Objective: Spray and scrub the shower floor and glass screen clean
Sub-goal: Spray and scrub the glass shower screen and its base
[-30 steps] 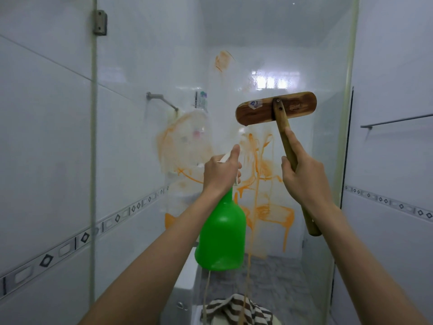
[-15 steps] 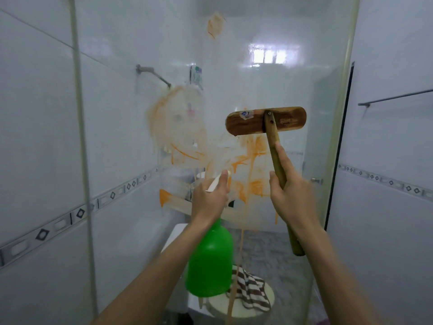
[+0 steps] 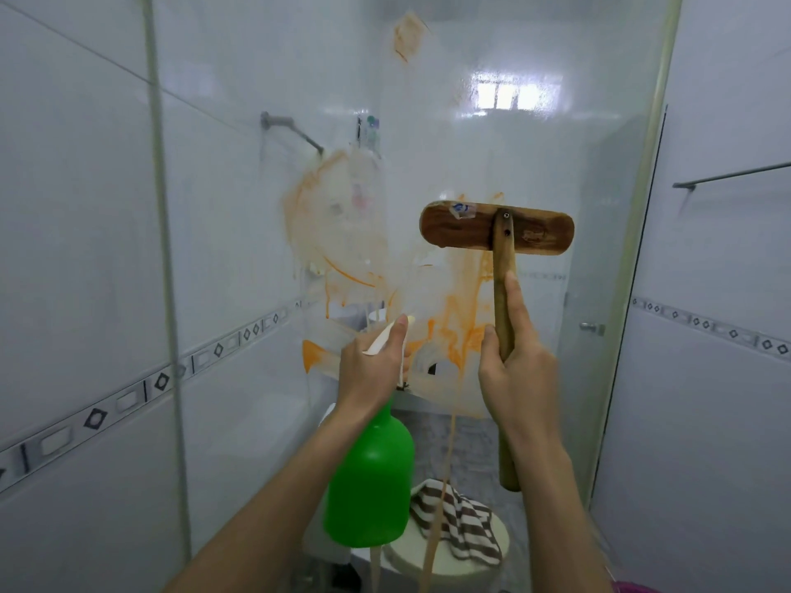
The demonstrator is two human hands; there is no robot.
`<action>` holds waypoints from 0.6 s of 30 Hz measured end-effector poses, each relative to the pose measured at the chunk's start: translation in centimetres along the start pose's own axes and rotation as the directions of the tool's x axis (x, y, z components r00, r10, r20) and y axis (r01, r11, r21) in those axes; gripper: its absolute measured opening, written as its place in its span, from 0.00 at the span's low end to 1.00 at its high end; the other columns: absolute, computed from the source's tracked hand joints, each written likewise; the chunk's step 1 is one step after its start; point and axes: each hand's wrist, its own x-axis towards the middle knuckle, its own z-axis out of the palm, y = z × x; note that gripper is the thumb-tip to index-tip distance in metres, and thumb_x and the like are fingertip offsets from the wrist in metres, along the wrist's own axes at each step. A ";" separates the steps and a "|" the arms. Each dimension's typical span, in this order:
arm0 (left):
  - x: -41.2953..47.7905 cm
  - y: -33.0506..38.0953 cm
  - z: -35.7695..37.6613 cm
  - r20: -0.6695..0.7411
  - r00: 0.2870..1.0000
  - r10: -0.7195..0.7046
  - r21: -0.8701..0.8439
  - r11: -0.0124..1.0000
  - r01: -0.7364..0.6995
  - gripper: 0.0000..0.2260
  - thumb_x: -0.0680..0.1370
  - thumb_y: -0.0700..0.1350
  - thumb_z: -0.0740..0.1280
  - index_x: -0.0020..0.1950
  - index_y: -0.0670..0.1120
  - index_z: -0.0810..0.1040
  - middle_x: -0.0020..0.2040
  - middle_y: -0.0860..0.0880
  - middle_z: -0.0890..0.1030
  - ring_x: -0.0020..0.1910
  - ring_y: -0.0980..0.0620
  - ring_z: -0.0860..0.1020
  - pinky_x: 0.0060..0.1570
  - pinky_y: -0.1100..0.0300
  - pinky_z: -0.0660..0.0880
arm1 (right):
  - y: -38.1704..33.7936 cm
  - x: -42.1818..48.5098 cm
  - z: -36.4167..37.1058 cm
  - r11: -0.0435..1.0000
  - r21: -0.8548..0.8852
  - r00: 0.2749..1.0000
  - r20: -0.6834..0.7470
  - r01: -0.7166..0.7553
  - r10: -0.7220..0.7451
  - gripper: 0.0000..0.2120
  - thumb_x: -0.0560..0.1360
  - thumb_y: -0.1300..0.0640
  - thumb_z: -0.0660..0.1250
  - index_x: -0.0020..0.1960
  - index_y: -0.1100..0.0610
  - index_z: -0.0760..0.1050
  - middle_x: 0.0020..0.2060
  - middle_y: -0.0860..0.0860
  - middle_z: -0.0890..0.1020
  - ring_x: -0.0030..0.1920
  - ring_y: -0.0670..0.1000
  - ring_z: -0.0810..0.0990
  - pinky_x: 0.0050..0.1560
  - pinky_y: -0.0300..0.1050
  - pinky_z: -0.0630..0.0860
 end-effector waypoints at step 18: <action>-1.1 -0.2 3.8 0.055 0.994 -0.093 -0.107 0.989 0.099 0.21 0.80 0.60 0.67 0.36 0.46 0.81 0.32 0.49 0.82 0.34 0.49 0.81 0.36 0.55 0.77 | 1.9 2.5 -3.4 0.991 -0.134 0.999 0.048 0.018 -0.011 0.33 0.80 0.59 0.61 0.78 0.40 0.51 0.26 0.51 0.73 0.25 0.49 0.72 0.27 0.47 0.71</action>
